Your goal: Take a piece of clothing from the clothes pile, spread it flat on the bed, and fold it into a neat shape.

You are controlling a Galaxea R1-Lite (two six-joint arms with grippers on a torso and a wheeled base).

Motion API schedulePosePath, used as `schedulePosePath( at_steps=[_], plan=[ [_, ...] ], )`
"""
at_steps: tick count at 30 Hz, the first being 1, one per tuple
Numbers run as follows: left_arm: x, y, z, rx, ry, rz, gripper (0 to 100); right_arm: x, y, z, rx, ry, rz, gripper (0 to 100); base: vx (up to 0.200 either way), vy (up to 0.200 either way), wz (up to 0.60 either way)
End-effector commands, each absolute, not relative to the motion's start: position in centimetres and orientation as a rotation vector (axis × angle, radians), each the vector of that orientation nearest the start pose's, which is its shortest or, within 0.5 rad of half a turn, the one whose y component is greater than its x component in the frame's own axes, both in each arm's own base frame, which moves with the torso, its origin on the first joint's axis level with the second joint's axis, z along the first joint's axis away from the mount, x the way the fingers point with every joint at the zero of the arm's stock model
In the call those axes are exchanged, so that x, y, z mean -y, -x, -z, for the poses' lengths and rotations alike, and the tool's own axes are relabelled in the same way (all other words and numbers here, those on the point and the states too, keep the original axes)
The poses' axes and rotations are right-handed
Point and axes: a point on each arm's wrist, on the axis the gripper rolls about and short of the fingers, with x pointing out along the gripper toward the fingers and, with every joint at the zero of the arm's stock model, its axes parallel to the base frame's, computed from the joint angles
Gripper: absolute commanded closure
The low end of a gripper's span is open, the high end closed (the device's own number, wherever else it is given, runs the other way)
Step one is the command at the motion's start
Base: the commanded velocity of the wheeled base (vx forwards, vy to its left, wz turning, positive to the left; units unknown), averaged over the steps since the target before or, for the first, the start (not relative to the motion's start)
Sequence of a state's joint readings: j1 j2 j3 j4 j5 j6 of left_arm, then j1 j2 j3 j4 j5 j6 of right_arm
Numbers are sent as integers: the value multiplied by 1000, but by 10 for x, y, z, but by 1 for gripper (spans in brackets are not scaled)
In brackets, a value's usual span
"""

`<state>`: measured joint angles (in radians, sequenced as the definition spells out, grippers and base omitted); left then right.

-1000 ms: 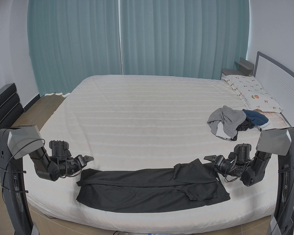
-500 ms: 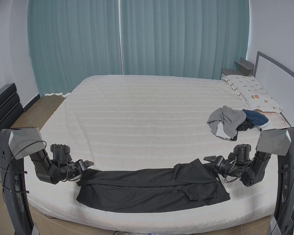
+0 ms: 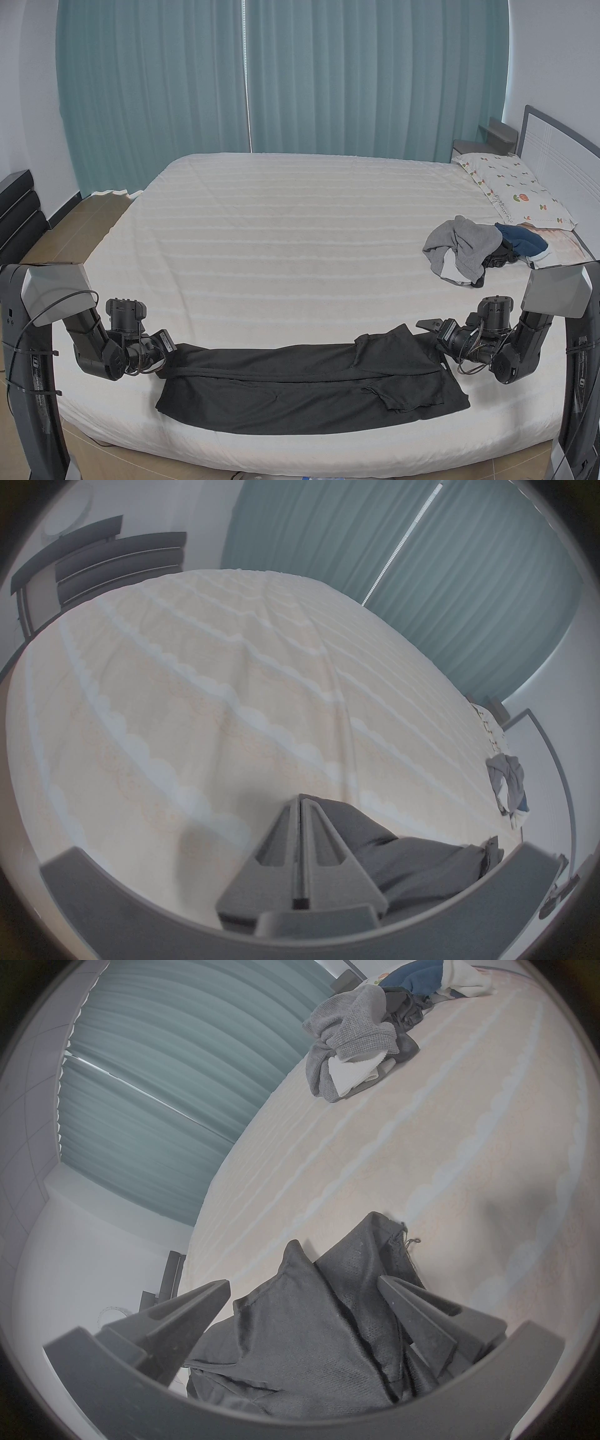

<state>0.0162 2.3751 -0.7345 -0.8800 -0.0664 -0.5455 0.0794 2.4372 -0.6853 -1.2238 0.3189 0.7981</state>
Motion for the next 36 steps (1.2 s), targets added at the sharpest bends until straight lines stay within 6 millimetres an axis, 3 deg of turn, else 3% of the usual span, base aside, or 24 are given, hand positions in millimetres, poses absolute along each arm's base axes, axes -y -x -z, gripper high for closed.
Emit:
schedulePosePath(
  at_steps=[1,19,28,36],
  plan=[
    [-9,-353,43,-750,561,-192,100,-36,-357,44,-661,-832,-157,0,0,0,0],
    [-17,-359,33,-632,643,-227,100,-36,-355,41,-643,-819,-118,0,0,0,0],
    [-17,-359,36,-638,647,-227,100,-25,-361,32,-590,-811,-63,0,0,0,0],
    [-17,-359,36,-640,649,-226,100,-28,-369,44,-603,-807,-65,0,0,0,0]
  ],
)
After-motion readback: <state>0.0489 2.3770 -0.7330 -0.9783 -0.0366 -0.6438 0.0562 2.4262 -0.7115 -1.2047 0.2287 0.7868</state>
